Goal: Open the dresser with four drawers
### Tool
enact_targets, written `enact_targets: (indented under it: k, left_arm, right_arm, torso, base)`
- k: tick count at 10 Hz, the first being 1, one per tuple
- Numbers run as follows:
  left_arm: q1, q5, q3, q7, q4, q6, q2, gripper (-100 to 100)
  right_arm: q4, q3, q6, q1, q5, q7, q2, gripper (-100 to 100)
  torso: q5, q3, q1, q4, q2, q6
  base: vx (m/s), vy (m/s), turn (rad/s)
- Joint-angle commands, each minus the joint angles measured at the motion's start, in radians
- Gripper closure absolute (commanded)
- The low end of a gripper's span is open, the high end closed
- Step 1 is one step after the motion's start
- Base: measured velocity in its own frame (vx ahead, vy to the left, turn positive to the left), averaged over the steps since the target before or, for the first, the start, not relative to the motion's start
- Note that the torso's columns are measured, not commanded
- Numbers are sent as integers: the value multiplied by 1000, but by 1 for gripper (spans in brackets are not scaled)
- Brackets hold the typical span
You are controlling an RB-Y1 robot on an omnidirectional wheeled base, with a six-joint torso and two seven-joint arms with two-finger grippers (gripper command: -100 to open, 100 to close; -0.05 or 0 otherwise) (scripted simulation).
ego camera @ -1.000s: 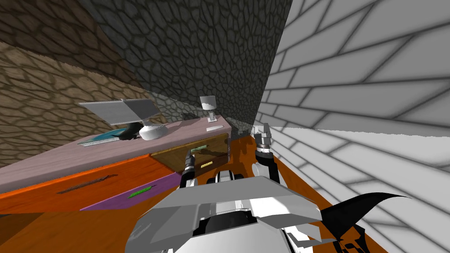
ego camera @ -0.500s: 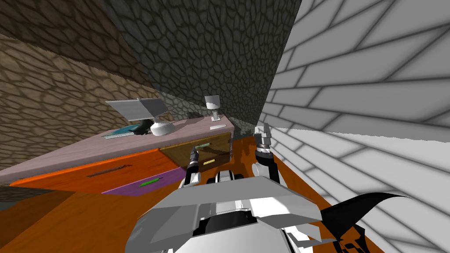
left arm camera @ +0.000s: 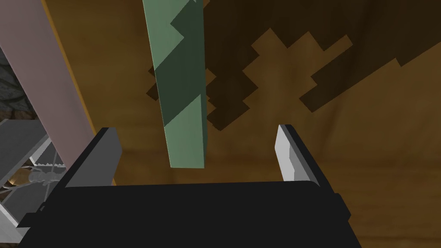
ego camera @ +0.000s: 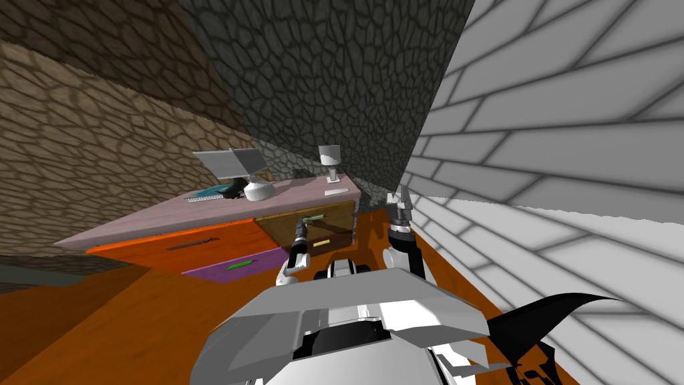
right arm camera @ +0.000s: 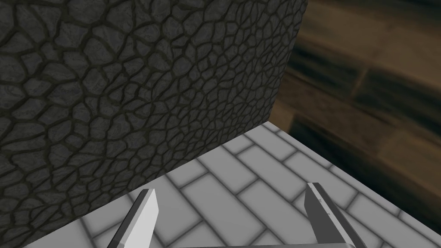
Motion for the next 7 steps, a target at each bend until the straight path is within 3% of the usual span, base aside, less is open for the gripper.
enact_targets:
  k: [1,2,3,4,7]
  left_arm:
    - [-81,-15,-1,-1,79,3,1,-100]
    - [-103,-15,-1,-1,84,3,1,-100]
    - [-90,-12,0,0,78,2,4,-100]
    - [-49,-4,1,1,42,-4,3,100]
    - [32,17,4,4,-30,-18,6,100]
  right_arm:
    - [0,0,0,0,0,0,0,0]
    - [0,0,0,0,0,0,0,0]
    - [0,0,0,0,0,0,0,0]
    - [0,0,0,0,0,0,0,0]
    - [0,0,0,0,0,0,0,0]
  torso:
    - [0,0,0,0,0,0]
    - [0,0,1,0,0,0]
    - [0,0,1,0,0,0]
    - [0,0,0,0,-1,0]
    - [1,-2,-1,-2,-4,2]
  base:
    - [-35,14,140]
    - [-32,14,98]
    - [-11,5,7]
    - [28,-3,-180]
    - [43,-12,-163]
